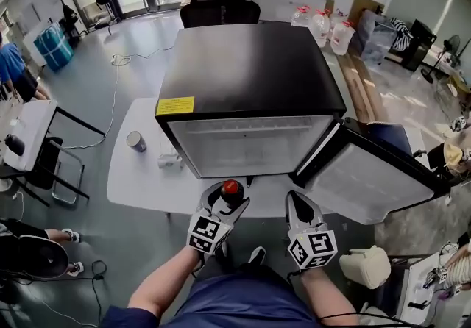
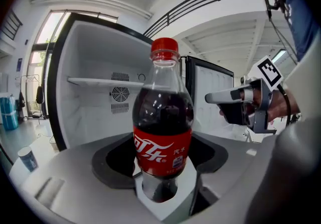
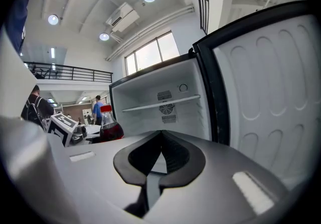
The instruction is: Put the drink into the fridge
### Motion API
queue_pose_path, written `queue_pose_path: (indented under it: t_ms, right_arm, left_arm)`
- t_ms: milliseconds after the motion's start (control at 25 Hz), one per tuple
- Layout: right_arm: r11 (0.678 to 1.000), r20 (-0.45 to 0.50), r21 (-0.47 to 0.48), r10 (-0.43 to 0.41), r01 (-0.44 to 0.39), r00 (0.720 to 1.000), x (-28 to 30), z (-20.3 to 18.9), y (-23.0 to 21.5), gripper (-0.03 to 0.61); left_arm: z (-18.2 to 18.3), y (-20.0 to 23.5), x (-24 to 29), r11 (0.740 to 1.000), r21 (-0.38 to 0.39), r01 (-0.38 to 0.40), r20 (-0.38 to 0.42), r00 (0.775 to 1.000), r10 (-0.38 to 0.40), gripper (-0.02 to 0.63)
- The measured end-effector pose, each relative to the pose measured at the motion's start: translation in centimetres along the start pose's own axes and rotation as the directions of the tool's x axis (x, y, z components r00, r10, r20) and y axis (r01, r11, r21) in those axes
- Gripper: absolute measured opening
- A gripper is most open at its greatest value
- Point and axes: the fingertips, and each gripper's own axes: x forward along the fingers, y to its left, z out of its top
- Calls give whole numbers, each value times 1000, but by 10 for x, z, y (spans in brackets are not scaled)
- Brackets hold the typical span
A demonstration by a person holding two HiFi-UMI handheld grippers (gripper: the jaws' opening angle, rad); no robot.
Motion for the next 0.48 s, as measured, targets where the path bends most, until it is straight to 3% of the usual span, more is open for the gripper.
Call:
queue_pose_path:
  t_ms: [480]
  right_arm:
    - [969,-2,28,-244,244,970,-38,-5,-23,6]
  left_arm:
    - [-9,16,71,991,18,131,-39,991,-130,313]
